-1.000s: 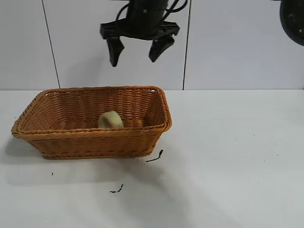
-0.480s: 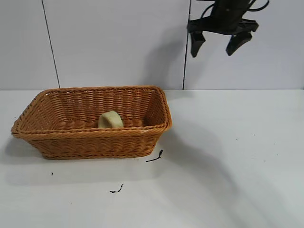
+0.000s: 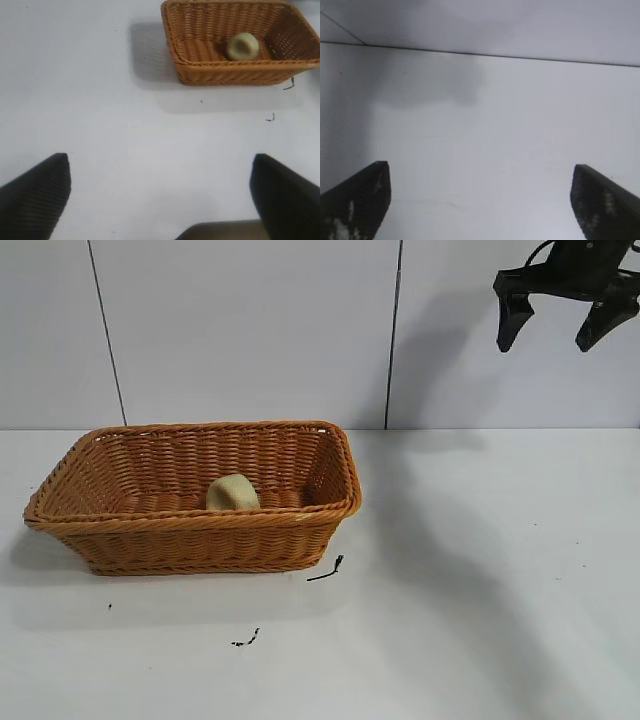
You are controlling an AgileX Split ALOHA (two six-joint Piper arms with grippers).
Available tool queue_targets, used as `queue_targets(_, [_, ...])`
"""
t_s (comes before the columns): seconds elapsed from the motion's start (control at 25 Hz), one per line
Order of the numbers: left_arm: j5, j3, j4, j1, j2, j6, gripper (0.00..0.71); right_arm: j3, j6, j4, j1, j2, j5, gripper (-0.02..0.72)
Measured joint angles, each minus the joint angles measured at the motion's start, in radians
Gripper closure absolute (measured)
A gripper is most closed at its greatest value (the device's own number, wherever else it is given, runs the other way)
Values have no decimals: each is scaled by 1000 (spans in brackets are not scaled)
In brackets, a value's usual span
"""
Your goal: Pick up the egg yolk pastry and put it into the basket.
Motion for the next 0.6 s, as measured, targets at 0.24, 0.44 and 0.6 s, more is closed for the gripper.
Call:
queue_targets(0.24, [0,0,0,0,0,0,15,340,-13,0,0,-220,-1,30])
queue_targets(0.44, [0,0,0,0,0,0,15,646,-32,0,0,-459,-1,35])
queue_targets(0.6, [0,0,0,0,0,0,15,874,-34,0,0,-653,0,38])
